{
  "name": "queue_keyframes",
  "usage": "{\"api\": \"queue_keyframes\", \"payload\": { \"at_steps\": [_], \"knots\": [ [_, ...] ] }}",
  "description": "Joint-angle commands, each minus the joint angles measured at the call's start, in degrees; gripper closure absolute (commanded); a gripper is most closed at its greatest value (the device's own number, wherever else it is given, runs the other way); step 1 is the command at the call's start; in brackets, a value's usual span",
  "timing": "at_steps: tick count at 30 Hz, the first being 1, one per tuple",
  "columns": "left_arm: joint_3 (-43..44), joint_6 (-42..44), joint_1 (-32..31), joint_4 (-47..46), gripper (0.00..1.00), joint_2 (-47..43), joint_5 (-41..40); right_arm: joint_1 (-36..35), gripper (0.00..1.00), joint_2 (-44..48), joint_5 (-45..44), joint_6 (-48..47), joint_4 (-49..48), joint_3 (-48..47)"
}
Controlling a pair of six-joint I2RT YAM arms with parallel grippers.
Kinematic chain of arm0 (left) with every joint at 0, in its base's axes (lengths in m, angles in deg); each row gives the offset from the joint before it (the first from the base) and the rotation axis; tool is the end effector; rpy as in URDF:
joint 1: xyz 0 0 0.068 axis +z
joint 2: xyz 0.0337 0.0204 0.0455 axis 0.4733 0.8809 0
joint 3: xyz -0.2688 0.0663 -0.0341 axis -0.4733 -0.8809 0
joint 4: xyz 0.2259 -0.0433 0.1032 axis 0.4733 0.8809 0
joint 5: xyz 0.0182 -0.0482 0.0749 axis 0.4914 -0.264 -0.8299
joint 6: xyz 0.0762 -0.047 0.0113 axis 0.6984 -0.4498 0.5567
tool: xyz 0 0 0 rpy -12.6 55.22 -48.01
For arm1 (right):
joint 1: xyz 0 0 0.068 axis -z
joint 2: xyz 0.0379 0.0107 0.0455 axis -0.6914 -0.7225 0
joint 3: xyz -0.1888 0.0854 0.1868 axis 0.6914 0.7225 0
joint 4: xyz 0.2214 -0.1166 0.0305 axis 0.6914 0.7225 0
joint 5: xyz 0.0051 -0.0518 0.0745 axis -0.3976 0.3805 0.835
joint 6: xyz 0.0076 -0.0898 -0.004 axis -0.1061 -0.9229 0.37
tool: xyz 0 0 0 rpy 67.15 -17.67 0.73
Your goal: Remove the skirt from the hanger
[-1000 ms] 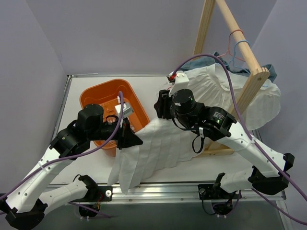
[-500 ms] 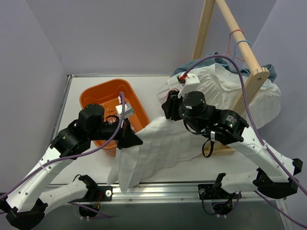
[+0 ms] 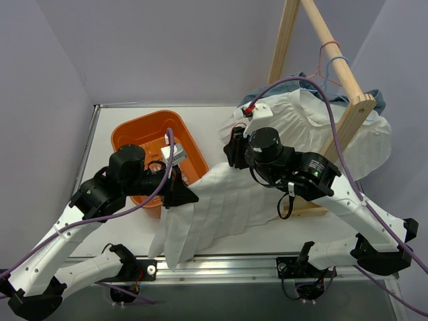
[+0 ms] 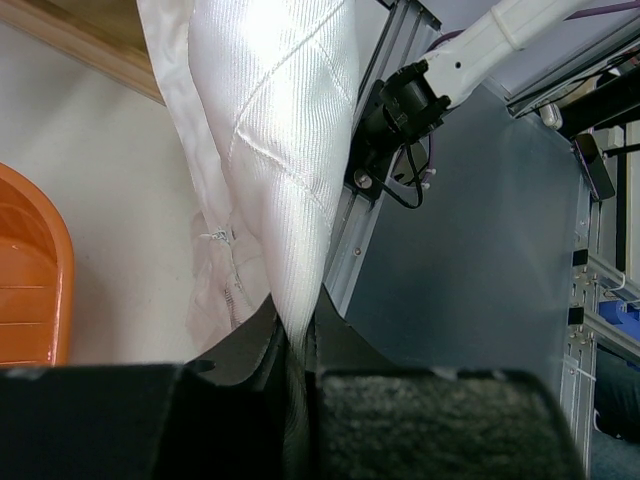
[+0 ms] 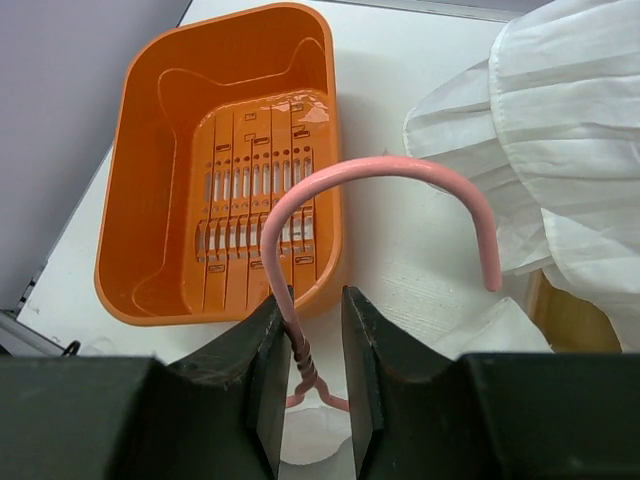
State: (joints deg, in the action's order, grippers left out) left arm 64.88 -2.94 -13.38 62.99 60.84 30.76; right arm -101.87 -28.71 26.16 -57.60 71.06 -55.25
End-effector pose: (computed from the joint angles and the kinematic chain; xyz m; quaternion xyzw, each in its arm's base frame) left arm 0.1180 -0.1660 0.3900 0.3466 0.7445 -0.4610 0.3364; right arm 0.1761 0.2273 0.4772 -0.0992 0.7615 0.3080 0.5616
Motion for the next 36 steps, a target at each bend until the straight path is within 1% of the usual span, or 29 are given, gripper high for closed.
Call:
{"api": "queue_keyframes", "payload": {
  "at_steps": [1,3,4,6,7,8,9,10,11,14,18,19,23,29,32,36],
  "knots": [
    [4.37,1.25,0.14,-2.50,0.98,-1.02,0.72,0.03,0.79,-0.18,-0.57,-0.43,-1.30,0.10],
    [4.64,1.25,0.14,-2.50,0.98,-0.94,0.72,0.03,0.97,-0.09,-0.22,-0.69,-1.30,0.10],
    [4.81,0.99,0.14,-2.76,0.98,-1.02,0.72,0.12,1.00,-0.17,-0.13,-0.69,-1.21,0.10],
    [4.99,0.90,0.14,-3.03,0.98,-1.29,0.63,0.03,1.00,0.00,-0.30,-0.86,-1.21,0.10],
    [5.16,0.64,0.06,-3.03,0.93,-1.46,0.29,0.03,1.00,0.18,-0.74,-0.69,-1.21,0.10],
    [5.16,0.55,0.05,-3.12,0.85,-2.16,-0.50,0.03,1.00,0.70,-1.70,-0.52,-1.12,0.18],
    [5.08,0.46,0.14,-2.94,0.74,-2.51,-0.86,0.03,1.00,1.05,-2.14,-0.43,-1.21,0.36],
    [5.08,0.64,0.14,-2.51,0.55,-3.04,-1.47,0.03,1.00,1.84,-2.58,-0.16,-1.04,0.45],
    [5.34,0.81,0.14,-1.81,0.49,-4.26,-2.35,0.03,1.00,2.19,-3.11,-0.07,-0.86,0.45],
    [4.29,1.78,0.14,0.39,0.36,-7.51,-5.86,0.03,1.00,3.69,-4.60,0.19,0.45,0.45],
    [1.40,1.78,0.14,2.24,0.29,-10.78,-8.42,0.03,1.00,6.50,-5.31,1.33,-0.15,2.11],
    [0.86,1.70,0.14,2.50,0.23,-11.13,-8.42,0.03,1.00,7.38,-5.40,1.59,-0.24,2.64],
    [-1.51,1.61,0.14,3.82,0.23,-11.48,-7.89,0.12,1.00,8.09,-5.49,1.95,-0.07,1.86],
    [-2.66,2.57,0.14,6.90,0.28,-12.53,-9.64,0.03,1.00,9.14,-7.50,2.21,2.74,0.45],
    [-3.01,2.75,0.14,7.43,0.34,-12.98,-11.05,0.03,1.00,10.72,-8.65,2.82,2.75,1.24],
    [-3.89,2.66,0.14,7.61,0.39,-12.19,-10.71,0.03,1.00,12.30,-8.56,3.53,2.22,1.94]
  ]
}}
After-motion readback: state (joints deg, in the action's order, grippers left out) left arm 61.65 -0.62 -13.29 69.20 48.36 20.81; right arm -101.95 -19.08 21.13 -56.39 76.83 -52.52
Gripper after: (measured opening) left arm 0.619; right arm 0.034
